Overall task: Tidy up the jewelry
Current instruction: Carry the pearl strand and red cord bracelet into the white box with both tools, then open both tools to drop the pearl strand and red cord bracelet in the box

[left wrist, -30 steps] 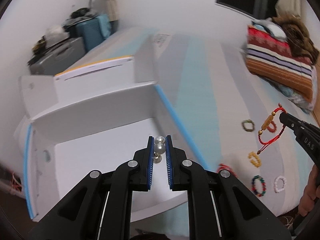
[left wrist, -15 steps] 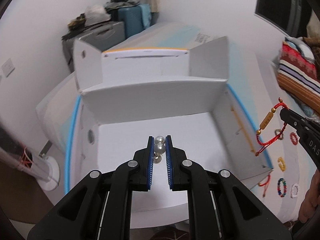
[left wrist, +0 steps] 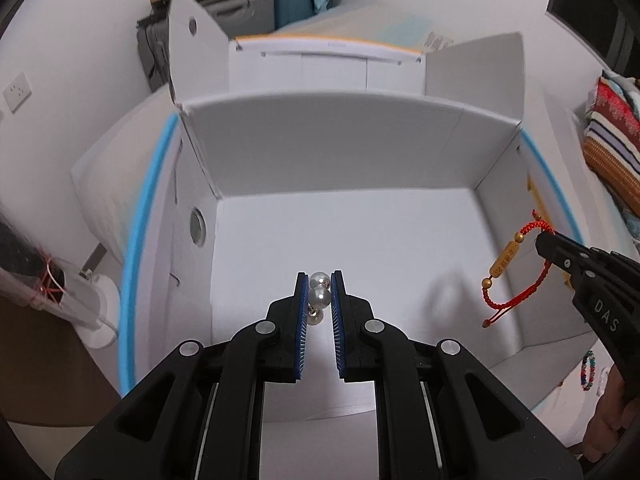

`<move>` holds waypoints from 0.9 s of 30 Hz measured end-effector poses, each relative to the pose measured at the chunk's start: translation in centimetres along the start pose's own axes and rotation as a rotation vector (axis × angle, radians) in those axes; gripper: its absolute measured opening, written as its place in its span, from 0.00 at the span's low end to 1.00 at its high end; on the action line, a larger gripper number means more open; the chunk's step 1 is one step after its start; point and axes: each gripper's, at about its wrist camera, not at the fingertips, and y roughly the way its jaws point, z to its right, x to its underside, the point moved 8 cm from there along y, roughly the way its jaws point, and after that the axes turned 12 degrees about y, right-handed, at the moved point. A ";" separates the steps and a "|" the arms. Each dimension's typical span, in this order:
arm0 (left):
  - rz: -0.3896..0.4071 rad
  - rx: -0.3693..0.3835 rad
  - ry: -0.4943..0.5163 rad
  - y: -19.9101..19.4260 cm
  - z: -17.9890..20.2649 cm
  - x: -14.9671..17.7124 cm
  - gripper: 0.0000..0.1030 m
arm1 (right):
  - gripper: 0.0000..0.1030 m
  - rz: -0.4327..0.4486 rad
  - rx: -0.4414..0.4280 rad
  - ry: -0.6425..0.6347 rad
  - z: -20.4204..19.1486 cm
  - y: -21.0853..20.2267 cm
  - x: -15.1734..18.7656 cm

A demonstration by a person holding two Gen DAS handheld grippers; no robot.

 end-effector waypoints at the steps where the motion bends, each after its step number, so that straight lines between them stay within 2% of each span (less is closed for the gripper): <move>1: -0.014 0.000 0.001 0.4 0.0 0.1 0.10 | 0.03 -0.020 0.006 0.001 0.1 0.5 0.3; 7: -0.063 -0.015 -0.001 2.0 -0.6 0.7 0.10 | 0.03 -0.090 0.020 -0.003 -0.5 2.4 1.2; 21: -0.087 -0.021 -0.011 2.4 -1.1 0.7 0.12 | 0.06 -0.118 0.030 -0.015 -1.1 3.3 2.2; 23: -0.088 -0.025 -0.012 2.3 -1.1 0.7 0.12 | 0.15 -0.117 0.027 -0.015 -1.2 3.2 2.2; 25: -0.085 -0.032 -0.013 2.1 -1.1 0.7 0.14 | 0.28 -0.111 0.023 -0.017 -1.3 3.0 2.2; 27: -0.079 -0.041 -0.016 1.5 -1.3 0.7 0.24 | 0.36 -0.101 0.016 -0.016 -1.4 2.7 2.2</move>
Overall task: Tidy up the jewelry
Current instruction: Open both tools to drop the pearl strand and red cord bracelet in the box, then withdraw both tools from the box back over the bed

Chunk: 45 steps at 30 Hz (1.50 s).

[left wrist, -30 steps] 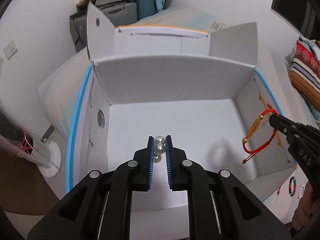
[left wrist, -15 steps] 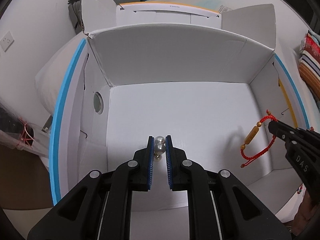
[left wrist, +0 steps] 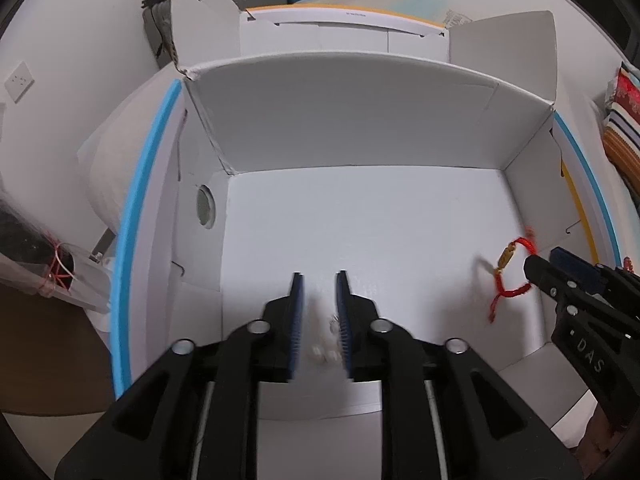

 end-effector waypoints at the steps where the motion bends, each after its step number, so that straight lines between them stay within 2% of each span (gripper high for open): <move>1: 0.010 -0.001 -0.005 -0.3 -0.1 0.0 0.28 | 0.43 0.005 -0.004 0.001 0.0 -0.2 0.0; 3: 0.025 -0.014 -0.005 -0.9 -0.3 -0.2 0.36 | 0.50 0.015 -0.008 0.000 -0.1 -0.6 -0.1; 4: 0.033 -0.020 -0.004 -1.2 -0.4 -0.2 0.39 | 0.56 0.019 -0.012 -0.003 -0.2 -0.8 -0.1; 5: 0.043 -0.022 -0.007 -1.4 -0.5 -0.3 0.46 | 0.59 0.022 -0.013 -0.004 -0.3 -0.9 -0.2; 7: 0.054 -0.026 -0.008 -1.8 -0.7 -0.3 0.50 | 0.68 0.035 -0.019 -0.004 -0.4 -1.3 -0.3; 9: 0.066 -0.034 -0.010 -2.3 -0.9 -0.2 0.59 | 0.73 0.051 -0.027 -0.005 -0.5 -1.8 -0.4; 20: 0.138 -0.078 -0.002 -4.6 -1.4 0.1 0.91 | 0.93 0.116 -0.038 -0.008 -0.2 -3.7 -0.1; 24: 0.154 -0.071 -0.010 -5.0 -1.5 0.2 0.94 | 0.93 0.125 -0.044 -0.011 0.0 -4.5 0.0; 36: 0.177 -0.074 -0.010 -6.2 -1.1 0.6 0.95 | 0.93 0.147 -0.045 -0.010 0.4 -5.8 0.1; 45: 0.211 -0.040 0.012 -8.2 1.4 0.6 0.94 | 0.93 0.180 -0.029 0.016 2.9 -8.0 0.2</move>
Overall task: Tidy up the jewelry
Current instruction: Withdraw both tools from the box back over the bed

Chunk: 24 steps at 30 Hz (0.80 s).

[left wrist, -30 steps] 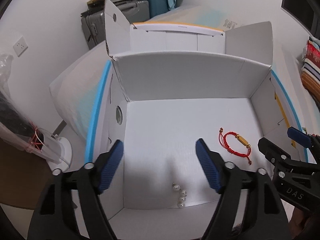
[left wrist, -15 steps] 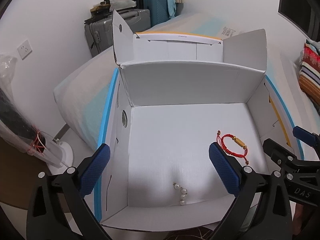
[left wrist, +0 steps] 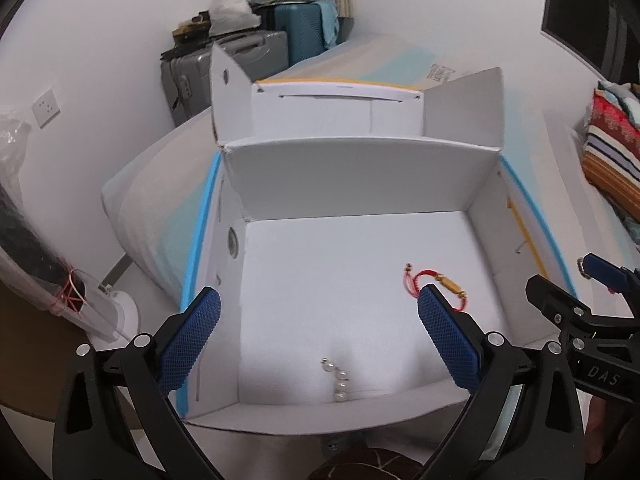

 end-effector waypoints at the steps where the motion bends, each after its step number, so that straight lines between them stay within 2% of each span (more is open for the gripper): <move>1: 0.007 0.007 0.007 -0.3 0.5 -0.1 0.94 | 0.93 0.005 0.007 0.005 0.6 -0.4 0.0; 8: 0.050 0.041 0.047 -2.1 4.1 -1.3 0.94 | 0.93 0.030 0.041 0.058 4.8 -2.4 0.0; 24: 0.099 0.186 0.218 -4.3 16.9 -2.2 0.94 | 0.93 0.081 0.164 0.224 17.9 -8.7 2.9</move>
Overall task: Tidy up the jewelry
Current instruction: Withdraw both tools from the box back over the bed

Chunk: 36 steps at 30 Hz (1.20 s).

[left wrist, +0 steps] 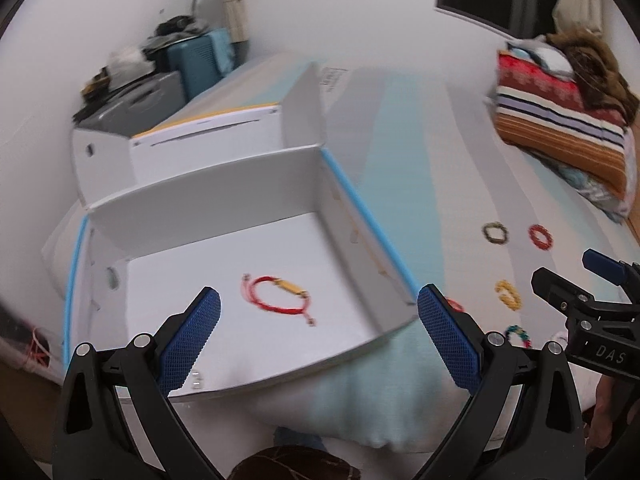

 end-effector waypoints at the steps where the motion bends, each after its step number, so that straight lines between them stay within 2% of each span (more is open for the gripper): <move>1: 0.003 0.011 0.010 0.0 0.9 -0.2 0.94 | 0.93 0.002 0.009 0.011 0.9 -0.3 0.1; 12: -0.002 0.102 0.099 1.2 9.2 -0.5 0.94 | 0.93 -0.002 0.076 0.098 9.2 -1.7 1.9; 23: -0.043 0.186 0.180 4.4 17.3 0.5 0.94 | 0.93 -0.053 0.128 0.198 16.8 -0.1 4.9; 30: -0.094 0.212 0.206 7.8 20.3 1.9 0.94 | 0.93 -0.102 0.142 0.244 20.0 2.1 7.3; 36: -0.132 0.215 0.183 11.1 20.8 3.0 0.94 | 0.93 -0.142 0.146 0.269 21.7 4.0 9.0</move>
